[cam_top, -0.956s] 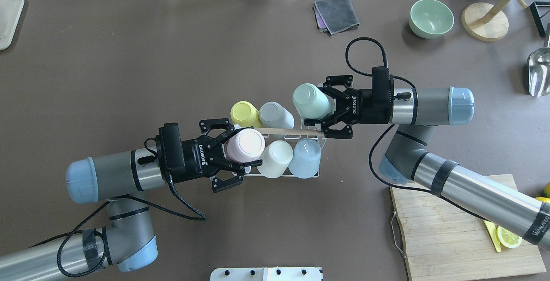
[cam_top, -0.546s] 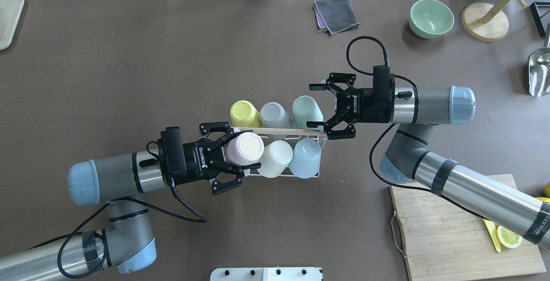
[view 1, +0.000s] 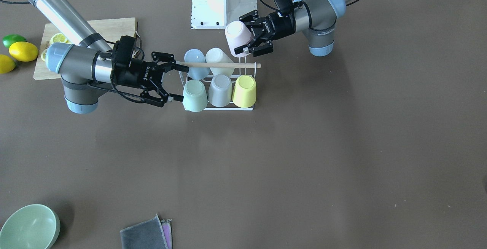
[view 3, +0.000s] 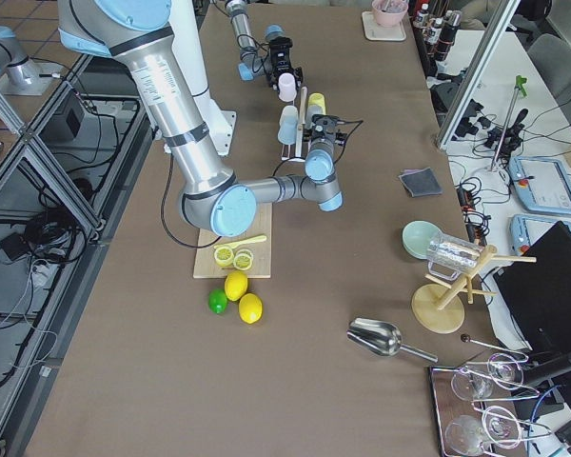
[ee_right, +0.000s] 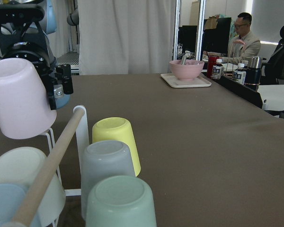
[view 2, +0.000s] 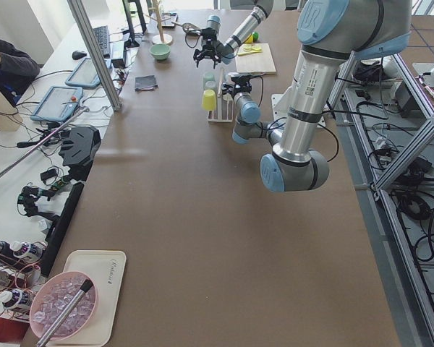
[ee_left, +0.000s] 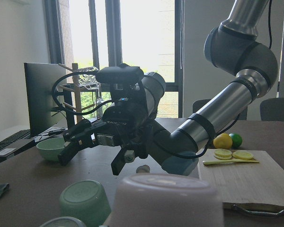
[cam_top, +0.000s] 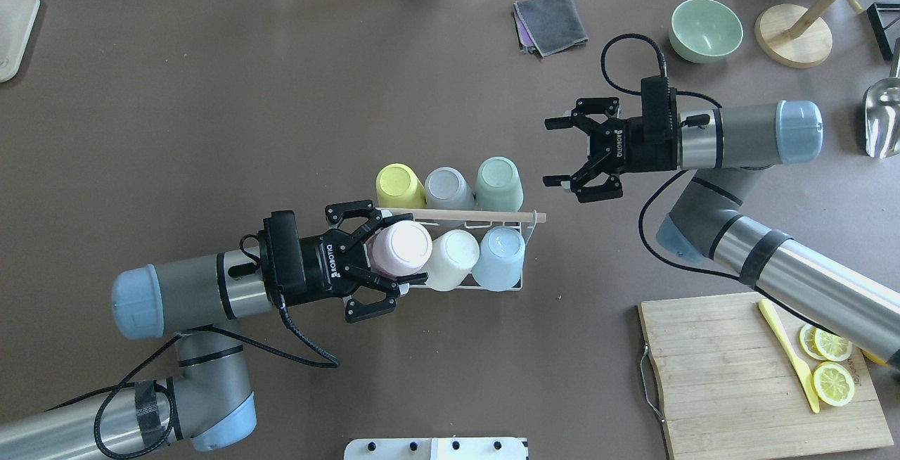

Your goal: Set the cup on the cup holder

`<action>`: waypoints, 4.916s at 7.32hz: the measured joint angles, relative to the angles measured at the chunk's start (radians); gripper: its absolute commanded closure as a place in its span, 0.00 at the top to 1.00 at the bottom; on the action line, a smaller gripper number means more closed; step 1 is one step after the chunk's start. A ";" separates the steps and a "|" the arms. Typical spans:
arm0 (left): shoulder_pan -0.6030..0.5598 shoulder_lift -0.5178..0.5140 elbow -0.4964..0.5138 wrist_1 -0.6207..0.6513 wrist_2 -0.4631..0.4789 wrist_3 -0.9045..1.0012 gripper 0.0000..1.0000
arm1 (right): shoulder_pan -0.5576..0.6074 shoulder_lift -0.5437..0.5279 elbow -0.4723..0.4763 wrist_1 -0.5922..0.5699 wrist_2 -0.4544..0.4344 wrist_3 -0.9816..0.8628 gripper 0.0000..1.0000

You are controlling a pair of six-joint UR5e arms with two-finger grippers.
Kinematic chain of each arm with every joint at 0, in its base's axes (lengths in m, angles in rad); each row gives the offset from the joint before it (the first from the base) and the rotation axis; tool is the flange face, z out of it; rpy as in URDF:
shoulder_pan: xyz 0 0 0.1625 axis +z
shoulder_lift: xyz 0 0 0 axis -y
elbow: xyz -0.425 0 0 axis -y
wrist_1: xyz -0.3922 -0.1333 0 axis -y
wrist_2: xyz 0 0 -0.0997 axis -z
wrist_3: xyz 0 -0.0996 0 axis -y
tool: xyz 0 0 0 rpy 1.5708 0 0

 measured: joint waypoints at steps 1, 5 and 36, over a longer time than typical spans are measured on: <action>0.000 -0.002 -0.002 -0.001 0.009 -0.002 0.99 | 0.042 -0.009 0.002 -0.081 0.042 -0.002 1.00; -0.006 0.005 -0.026 0.000 0.047 -0.008 0.99 | 0.182 -0.064 0.024 -0.530 0.163 -0.009 1.00; -1.206 0.534 -0.312 1.830 -0.771 0.000 0.99 | 0.817 -0.556 0.600 -2.082 0.115 -0.159 1.00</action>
